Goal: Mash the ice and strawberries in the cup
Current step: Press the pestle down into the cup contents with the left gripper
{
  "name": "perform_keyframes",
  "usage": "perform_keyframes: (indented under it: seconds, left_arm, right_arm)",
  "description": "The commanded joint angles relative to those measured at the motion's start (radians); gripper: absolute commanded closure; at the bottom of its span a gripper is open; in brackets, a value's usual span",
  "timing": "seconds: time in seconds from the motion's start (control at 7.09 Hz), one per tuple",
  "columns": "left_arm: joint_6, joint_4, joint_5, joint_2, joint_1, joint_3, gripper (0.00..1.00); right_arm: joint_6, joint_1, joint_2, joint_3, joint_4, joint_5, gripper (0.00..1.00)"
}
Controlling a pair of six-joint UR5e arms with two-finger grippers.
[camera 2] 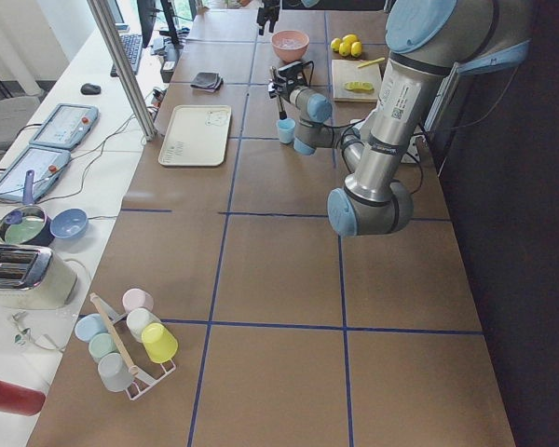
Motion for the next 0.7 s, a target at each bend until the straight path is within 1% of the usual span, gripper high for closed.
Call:
perform_keyframes:
  seconds: [0.0,0.56]
  left_arm:
    - [0.006,-0.003,0.004,0.000,0.021,0.003,1.00]
    - [0.010,-0.005,0.004,-0.002,0.025,0.040,1.00]
  right_arm:
    - [0.000,0.000,0.000,0.000,0.000,0.001,0.00]
    - [0.000,0.000,-0.001,-0.002,0.000,0.002,0.00]
